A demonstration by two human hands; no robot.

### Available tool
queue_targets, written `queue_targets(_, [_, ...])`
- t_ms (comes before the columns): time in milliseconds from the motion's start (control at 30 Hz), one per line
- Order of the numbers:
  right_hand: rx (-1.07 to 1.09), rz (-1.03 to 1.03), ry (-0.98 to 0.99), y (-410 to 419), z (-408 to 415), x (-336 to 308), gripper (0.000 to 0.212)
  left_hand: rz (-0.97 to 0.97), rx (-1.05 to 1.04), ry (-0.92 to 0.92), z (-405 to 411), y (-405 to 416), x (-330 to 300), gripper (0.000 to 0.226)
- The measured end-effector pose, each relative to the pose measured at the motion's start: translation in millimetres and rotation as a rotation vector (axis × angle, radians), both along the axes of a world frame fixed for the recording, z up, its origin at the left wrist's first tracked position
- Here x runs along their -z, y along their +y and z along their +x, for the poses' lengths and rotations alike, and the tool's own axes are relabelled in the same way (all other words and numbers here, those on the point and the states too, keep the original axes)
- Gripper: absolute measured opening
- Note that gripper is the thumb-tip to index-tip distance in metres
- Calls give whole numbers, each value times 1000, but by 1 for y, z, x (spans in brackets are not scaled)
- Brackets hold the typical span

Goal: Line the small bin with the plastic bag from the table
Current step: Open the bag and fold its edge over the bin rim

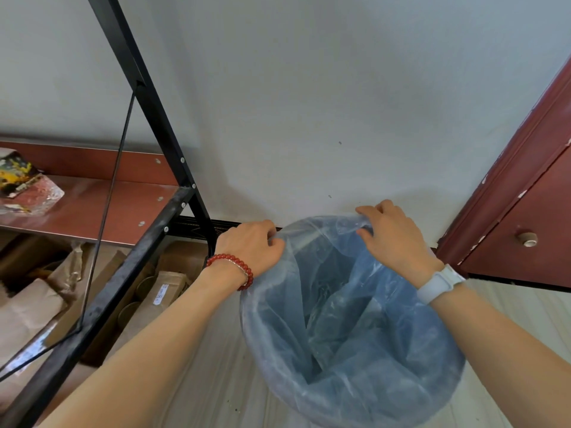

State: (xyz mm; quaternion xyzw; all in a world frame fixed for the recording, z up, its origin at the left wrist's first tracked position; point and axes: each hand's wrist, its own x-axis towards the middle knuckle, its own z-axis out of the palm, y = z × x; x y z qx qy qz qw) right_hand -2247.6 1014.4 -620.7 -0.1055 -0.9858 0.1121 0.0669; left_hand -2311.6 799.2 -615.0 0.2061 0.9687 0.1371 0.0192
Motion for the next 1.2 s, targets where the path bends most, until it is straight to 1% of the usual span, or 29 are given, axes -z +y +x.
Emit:
queue_targets(67, [-24, 73, 32, -6, 0, 2, 33, 76, 54, 1, -1, 4, -2, 32])
queue_targets(133, [-53, 106, 85, -11, -1, 0, 28, 146, 154, -5, -3, 13, -3, 42])
queue_targets(200, [-76, 125, 141, -16, -3, -5, 26, 186, 235, -10, -5, 24, -6, 44])
queue_targets(300, [-94, 152, 221, -19, -3, -19, 24, 241, 256, -10, -12, 39, -12, 34])
queue_targets(367, [-86, 125, 198, -18, -2, -28, 25, 285, 215, -55, -17, 42, -17, 23])
queue_targets(433, [-52, -22, 100, -12, -3, -35, 27, 282, 191, -115, -19, 43, -19, 22])
queue_targets(533, [-33, -352, -77, -1, -4, -41, 36, 252, 189, -162, -17, 43, -16, 24])
queue_targets(633, [-60, -473, -220, 12, -3, -38, 43, 246, 171, -190, -16, 43, -10, 23])
queue_targets(733, [-37, -597, -290, 23, 3, -34, 40, 226, 146, -174, -15, 43, -6, 24])
queue_targets(800, [-11, -645, -282, 29, 7, -32, 33, 214, 140, -131, -12, 44, -4, 23])
queue_targets(867, [-32, -600, -230, 31, 10, -27, 18, 218, 146, -88, -9, 46, -3, 23])
queue_targets(933, [-39, -505, -146, 27, 11, -23, 10, 231, 155, -46, -8, 47, 0, 24])
queue_targets(1000, [-7, -379, -81, 21, 13, -20, 16, 224, 164, -24, -8, 48, 4, 24])
queue_targets(1100, [18, -65, -30, 18, 15, -19, 25, 218, 159, -53, -7, 48, 7, 21])
queue_targets(1133, [9, -22, -25, 19, 16, -18, 26, 222, 158, -58, -7, 48, 8, 21])
queue_targets(1200, [-7, -51, -40, 20, 18, -14, 29, 220, 161, -56, -6, 48, 10, 21])
